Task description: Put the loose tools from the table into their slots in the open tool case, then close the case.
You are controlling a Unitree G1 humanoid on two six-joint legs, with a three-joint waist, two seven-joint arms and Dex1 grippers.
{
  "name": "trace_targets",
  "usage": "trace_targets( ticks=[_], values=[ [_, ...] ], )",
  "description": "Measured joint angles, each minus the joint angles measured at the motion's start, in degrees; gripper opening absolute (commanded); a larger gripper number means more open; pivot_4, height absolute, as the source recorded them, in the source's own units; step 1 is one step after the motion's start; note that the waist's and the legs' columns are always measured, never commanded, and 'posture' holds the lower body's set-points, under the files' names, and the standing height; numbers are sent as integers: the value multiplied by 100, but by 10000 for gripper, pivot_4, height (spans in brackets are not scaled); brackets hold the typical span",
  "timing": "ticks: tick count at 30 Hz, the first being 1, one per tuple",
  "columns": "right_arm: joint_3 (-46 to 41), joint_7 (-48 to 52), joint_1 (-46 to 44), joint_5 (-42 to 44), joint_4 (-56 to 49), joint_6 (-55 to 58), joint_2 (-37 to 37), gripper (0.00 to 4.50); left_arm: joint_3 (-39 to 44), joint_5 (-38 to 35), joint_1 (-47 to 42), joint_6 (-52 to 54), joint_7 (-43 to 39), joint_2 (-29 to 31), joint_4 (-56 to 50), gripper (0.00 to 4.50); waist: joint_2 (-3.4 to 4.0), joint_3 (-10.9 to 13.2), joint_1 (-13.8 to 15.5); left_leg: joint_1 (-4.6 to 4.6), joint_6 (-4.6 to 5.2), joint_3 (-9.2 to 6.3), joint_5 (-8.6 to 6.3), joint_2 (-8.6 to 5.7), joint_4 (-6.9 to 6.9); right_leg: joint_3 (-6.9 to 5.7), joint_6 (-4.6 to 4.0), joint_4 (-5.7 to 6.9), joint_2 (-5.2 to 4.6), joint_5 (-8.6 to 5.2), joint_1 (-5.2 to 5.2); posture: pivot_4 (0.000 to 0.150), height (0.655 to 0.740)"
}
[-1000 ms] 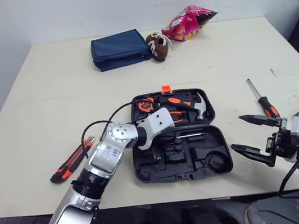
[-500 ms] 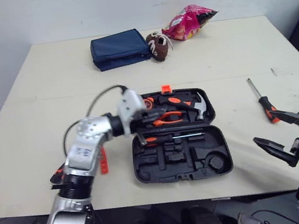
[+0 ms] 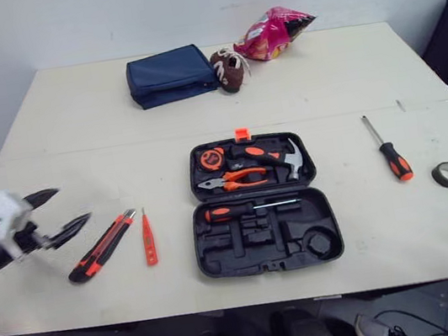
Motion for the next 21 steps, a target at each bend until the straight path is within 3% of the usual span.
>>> trace_targets(
  ticks=[5, 11, 15, 21],
  values=[
    [-239, -190, 308, -24, 428, -214, 47, 45000, 573, -56, 7, -268, 226, 456, 1200, 44565, -1, -1, -28, 29, -19, 10, -4, -11, -44, 2, 0, -18, -11, 0, 12, 1500, 7400],
    [-215, -556, 152, 30, -39, 49, 43, 45000, 678, -202, 166, -348, 137, 354, 1165, 44565, -1, -3, -76, 39, -28, 14, -6, -10, -50, 8, 0, -15, -12, 0, 15, 1500, 7400],
    [75, -846, -99, 46, -718, 556, -15, 45000, 625, -368, 262, -163, 64, 114, 561, 44565, -1, -3, -54, 35, -37, 14, -1, -10, -53, 6, -2, -15, -11, -1, 11, 1500, 7400],
    [1027, -1779, -786, 502, -2715, 3558, -1439, 45000, -213, -1017, 158, 956, -29, -405, -2073, 44565, 0, -3, -26, 31, -18, 14, 17, -18, -54, 14, -1, -11, -12, 1, 8, 1500, 7400]
  ],
)
